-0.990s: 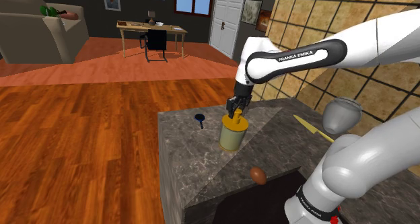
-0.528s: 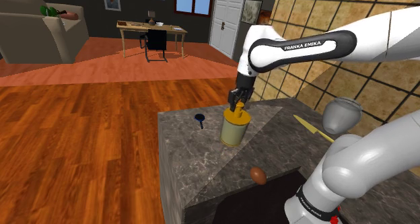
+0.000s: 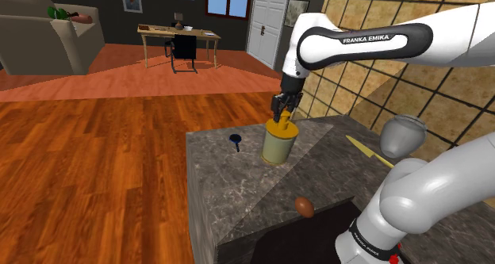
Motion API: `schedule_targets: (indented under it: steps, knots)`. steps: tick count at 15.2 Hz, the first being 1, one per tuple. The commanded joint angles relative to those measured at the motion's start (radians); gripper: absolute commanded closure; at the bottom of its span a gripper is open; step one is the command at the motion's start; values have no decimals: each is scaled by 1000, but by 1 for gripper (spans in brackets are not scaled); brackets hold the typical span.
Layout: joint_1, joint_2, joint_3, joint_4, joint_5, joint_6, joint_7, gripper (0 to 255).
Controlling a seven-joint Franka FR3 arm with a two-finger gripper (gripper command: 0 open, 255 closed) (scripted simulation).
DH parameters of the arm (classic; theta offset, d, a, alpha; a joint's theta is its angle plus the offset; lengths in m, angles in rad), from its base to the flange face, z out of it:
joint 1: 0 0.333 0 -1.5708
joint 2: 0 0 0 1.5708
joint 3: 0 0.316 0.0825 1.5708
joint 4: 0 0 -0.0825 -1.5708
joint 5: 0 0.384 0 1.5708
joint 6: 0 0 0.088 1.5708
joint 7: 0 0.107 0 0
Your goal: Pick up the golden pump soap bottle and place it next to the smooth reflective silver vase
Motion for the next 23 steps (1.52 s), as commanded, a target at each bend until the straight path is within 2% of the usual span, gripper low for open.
schedule_targets:
  steps: [1,23]
  knots:
    - [0,-4,0,24,0,-28,2,255]
    - [0,23,-1,345,-2,-321,10,255]
